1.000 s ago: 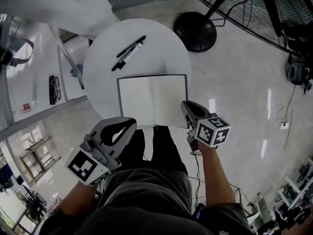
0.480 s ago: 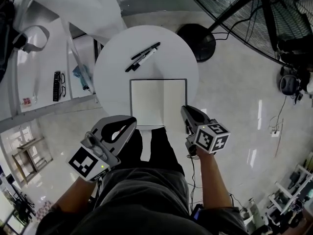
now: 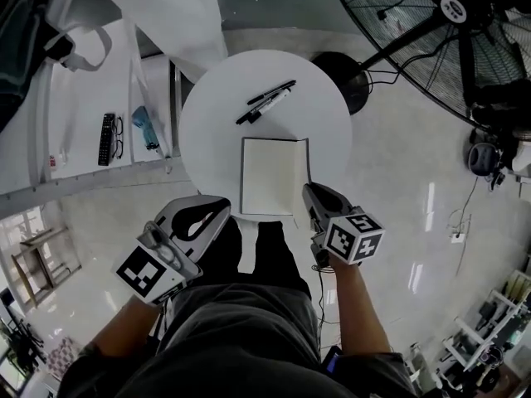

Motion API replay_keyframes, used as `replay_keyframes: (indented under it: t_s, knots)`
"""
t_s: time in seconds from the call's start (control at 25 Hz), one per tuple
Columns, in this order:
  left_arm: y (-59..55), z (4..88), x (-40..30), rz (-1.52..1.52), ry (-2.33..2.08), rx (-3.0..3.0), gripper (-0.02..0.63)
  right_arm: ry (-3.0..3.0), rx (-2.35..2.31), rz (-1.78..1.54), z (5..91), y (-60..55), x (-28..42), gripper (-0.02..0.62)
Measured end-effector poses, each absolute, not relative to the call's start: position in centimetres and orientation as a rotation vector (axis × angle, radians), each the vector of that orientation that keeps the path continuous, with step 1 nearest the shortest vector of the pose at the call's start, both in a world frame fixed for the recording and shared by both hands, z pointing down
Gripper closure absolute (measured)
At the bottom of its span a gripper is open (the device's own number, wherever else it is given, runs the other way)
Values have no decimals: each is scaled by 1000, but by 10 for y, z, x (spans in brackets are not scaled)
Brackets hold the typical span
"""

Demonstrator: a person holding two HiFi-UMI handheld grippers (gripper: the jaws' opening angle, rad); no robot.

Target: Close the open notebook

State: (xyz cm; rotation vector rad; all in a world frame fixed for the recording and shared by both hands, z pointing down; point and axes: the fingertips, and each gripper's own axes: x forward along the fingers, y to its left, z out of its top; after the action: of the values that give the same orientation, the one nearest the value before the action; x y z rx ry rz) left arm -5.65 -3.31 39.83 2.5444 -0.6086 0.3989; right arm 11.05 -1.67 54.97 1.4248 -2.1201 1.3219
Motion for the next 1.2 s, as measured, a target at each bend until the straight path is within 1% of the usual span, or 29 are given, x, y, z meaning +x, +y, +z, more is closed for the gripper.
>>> replay_keyframes:
  t_s: [0.64,1.2]
  knots:
    - [-46,414,-146,358,-739,2464,591,-2080,1261,1316,584,-34,19,534]
    - [-48,436,-192,351,-811,2385,591,-1963,1195,1297,637,-40,-18,518]
